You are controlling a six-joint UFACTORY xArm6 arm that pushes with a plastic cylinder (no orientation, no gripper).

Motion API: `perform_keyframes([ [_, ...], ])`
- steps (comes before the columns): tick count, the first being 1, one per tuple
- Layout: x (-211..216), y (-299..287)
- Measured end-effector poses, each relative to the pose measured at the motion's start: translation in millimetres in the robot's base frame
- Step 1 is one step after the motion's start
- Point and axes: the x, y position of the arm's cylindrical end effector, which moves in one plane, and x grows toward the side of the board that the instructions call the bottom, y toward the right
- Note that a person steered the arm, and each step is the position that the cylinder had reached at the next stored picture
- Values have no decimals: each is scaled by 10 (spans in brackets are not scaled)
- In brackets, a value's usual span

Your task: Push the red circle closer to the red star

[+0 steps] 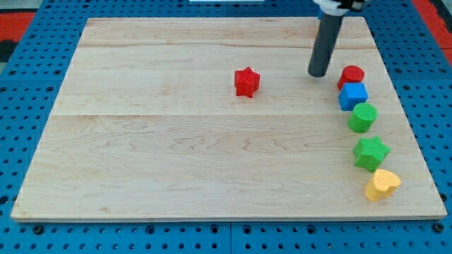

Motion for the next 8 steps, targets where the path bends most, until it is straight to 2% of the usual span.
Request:
perform_keyframes([
  [1, -42, 328],
  [2, 26, 918],
  [3, 26, 1038],
  [4, 121, 1057],
  [5, 423, 1148],
  [8, 84, 630],
])
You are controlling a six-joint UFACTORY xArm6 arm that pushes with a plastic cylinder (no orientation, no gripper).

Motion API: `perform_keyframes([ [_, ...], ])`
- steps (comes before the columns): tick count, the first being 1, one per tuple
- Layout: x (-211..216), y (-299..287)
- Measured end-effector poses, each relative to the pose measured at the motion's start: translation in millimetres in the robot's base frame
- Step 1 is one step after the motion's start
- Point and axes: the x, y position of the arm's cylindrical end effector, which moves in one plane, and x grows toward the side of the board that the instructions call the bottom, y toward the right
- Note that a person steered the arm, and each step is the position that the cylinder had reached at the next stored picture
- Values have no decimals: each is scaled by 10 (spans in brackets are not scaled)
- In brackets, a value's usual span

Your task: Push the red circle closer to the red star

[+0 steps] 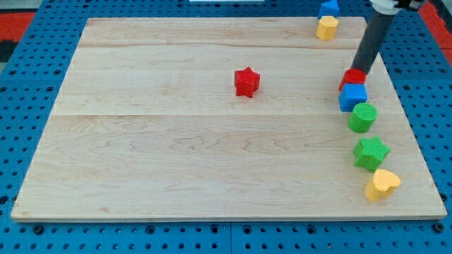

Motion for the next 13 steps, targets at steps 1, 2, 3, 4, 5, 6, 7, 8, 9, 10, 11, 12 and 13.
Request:
perform_keyframes([
  [1, 11, 430],
  [2, 216, 599],
  [3, 353, 453],
  [4, 353, 122],
  [5, 320, -189],
  [6, 277, -514],
  [7, 222, -770],
  [8, 153, -1013],
  [9, 149, -1016],
  [10, 107, -909],
  [11, -34, -902],
  [12, -96, -1184],
  [13, -95, -1526],
])
